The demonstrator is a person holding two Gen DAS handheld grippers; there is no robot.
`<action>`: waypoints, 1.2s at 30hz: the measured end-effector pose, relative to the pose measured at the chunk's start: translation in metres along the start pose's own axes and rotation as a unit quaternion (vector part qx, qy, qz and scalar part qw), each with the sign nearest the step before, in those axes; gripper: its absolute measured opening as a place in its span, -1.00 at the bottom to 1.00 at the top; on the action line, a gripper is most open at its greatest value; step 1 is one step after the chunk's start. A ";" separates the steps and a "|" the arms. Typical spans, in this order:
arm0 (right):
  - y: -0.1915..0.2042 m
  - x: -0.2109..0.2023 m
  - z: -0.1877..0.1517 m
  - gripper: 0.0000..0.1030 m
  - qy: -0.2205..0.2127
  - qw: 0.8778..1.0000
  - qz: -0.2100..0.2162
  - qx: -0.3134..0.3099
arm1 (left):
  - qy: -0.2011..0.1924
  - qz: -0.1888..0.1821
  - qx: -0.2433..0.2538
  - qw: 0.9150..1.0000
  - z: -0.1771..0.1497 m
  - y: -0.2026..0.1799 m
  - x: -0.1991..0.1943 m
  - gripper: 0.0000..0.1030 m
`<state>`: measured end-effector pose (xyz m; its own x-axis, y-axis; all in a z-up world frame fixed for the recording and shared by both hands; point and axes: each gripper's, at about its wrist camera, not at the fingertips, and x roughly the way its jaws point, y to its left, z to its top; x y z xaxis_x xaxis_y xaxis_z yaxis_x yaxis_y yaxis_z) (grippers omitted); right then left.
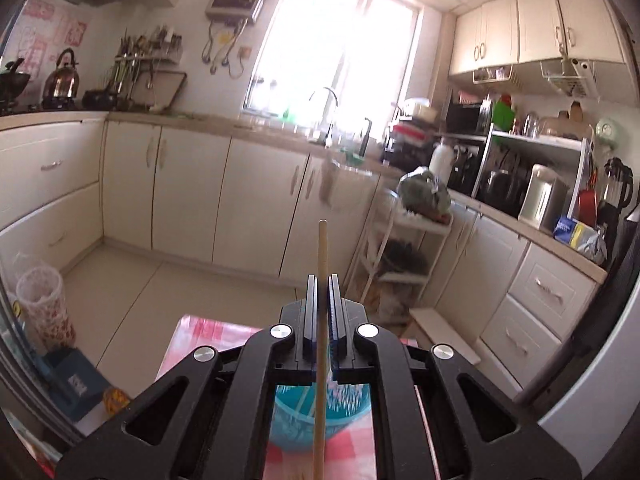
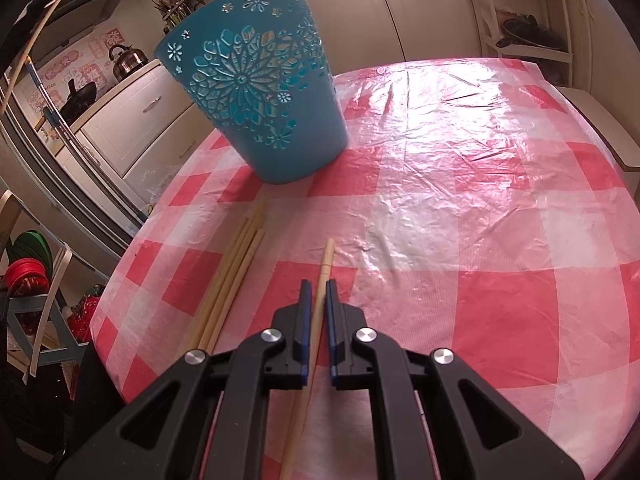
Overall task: Organize utensils
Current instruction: 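Hold the chopstick over the blue basket and open the left tool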
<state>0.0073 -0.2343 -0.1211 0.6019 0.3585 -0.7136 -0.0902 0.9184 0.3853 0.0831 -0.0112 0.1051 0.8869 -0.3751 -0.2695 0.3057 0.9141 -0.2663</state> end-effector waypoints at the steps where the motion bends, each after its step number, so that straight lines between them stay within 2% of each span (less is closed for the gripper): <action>1: -0.001 0.000 0.000 -0.86 0.000 1.000 0.002 0.002 | -0.018 0.003 -0.006 1.000 0.005 -0.002 0.009 -0.91; 4: -0.003 0.000 0.000 -0.86 -0.001 1.000 0.009 0.009 | -0.055 0.020 -0.012 0.998 0.012 -0.009 0.036 -0.91; 7: -0.006 0.000 0.000 -0.86 -0.001 1.000 0.016 0.016 | -0.064 0.037 -0.024 0.997 0.010 -0.010 0.070 -0.91; 15: -0.012 0.000 0.000 -0.86 0.000 0.999 0.031 0.032 | -0.023 0.061 -0.039 0.997 -0.026 0.006 0.127 -0.91; 19: -0.013 -0.002 0.001 -0.86 0.000 0.999 0.034 0.036 | -0.007 0.067 -0.026 0.997 -0.039 0.007 0.134 -0.91; 25: -0.013 -0.001 0.001 -0.86 0.000 0.999 0.032 0.035 | 0.043 0.082 0.000 0.996 -0.061 0.004 0.143 -0.89; 28: -0.011 -0.001 0.001 -0.85 -0.001 0.999 0.029 0.032 | 0.078 0.100 0.012 0.992 -0.072 0.007 0.140 -0.54; 30: -0.010 -0.001 0.000 -0.79 -0.001 0.999 0.031 0.030 | 0.075 0.118 0.016 0.990 -0.076 0.011 0.124 0.01; 33: -0.005 -0.003 0.000 -0.62 -0.003 1.000 0.023 0.018 | 0.064 0.137 0.018 0.988 -0.076 0.017 0.088 0.33; 34: -0.002 -0.004 -0.001 -0.51 -0.005 1.000 0.017 0.012 | 0.062 0.141 0.015 0.988 -0.077 0.020 0.076 0.38; 36: 0.002 -0.005 -0.001 -0.45 -0.005 1.000 0.003 0.004 | 0.060 0.146 0.009 0.987 -0.081 0.027 0.050 0.53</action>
<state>0.0033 -0.2342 -0.1176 0.6088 0.3624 -0.7058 -0.0875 0.9148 0.3942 0.1071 -0.0176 0.0093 0.8915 -0.1092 -0.4396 0.0496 0.9882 -0.1449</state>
